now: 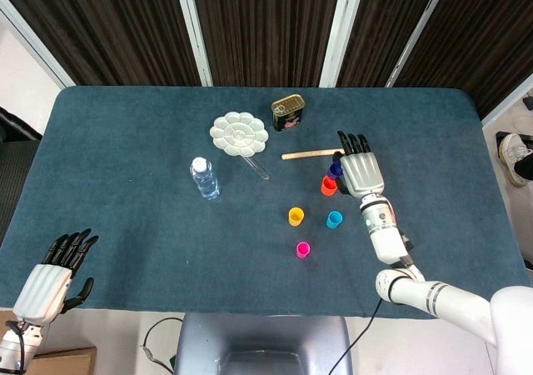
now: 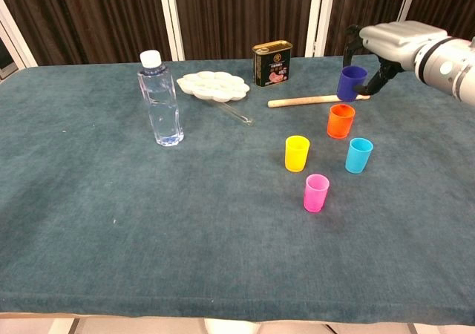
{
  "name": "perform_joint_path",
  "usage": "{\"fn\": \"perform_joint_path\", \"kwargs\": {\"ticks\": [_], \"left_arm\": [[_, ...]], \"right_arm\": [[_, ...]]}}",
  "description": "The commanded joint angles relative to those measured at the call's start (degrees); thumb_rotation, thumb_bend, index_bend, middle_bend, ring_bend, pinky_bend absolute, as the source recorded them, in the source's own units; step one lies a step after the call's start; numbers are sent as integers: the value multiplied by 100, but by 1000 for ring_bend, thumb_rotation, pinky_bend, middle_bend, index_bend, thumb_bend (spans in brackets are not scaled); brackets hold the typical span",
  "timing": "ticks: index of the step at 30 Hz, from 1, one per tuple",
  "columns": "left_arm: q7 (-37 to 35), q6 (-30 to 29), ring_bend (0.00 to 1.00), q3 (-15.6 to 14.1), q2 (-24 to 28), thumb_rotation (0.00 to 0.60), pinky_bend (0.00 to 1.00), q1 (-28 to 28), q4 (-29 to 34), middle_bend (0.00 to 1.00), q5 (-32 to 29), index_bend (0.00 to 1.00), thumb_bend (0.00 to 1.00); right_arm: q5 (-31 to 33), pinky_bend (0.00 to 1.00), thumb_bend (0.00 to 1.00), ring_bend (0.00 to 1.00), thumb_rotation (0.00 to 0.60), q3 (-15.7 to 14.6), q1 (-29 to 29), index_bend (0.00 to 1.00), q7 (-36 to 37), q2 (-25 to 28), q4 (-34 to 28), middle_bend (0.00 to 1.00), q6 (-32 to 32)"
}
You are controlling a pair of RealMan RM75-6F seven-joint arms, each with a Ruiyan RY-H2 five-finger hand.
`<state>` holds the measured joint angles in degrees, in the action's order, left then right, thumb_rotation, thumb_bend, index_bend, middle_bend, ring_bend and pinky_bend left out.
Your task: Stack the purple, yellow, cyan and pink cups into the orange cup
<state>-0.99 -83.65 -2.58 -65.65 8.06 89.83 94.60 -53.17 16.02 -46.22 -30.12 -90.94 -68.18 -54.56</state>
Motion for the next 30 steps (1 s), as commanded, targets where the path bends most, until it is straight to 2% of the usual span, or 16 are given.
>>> {"fn": "perform_joint_path", "kwargs": {"ticks": [1, 7, 10, 14, 17, 24, 30], "left_arm": [[6, 10, 0, 2, -6, 600, 74, 5, -8, 0, -8, 0, 460], [-5, 7, 0, 1, -3, 600, 74, 8, -18, 0, -4, 0, 460], [-14, 3, 0, -2, 2, 600, 74, 8, -21, 0, 1, 0, 460], [-34, -18, 0, 0, 8, 600, 74, 4, -21, 0, 9, 0, 460], [-51, -32, 0, 1, 14, 600, 74, 0, -21, 0, 10, 0, 460], [-45, -65, 0, -2, 1, 600, 74, -5, -30, 0, 41, 0, 460], [-65, -62, 0, -12, 11, 600, 74, -5, -23, 0, 47, 0, 459]], "right_arm": [[22, 0, 516, 0, 600, -62, -26, 602, 39, -117, 172, 28, 94], [22, 0, 516, 0, 600, -115, -72, 560, 10, -306, 417, 28, 117], [69, 0, 515, 0, 600, -158, -76, 454, -62, -325, 430, 28, 175], [-5, 0, 516, 0, 600, -201, -22, 232, 44, -240, 236, 6, 184], [-206, 0, 505, 0, 600, -264, 65, 165, 202, -56, -151, 0, 118], [-767, 0, 495, 0, 600, -532, 273, 213, 476, 402, -1159, 0, -19], [-753, 0, 495, 0, 600, -770, 222, 261, 234, 362, -1400, 0, 205]]}}
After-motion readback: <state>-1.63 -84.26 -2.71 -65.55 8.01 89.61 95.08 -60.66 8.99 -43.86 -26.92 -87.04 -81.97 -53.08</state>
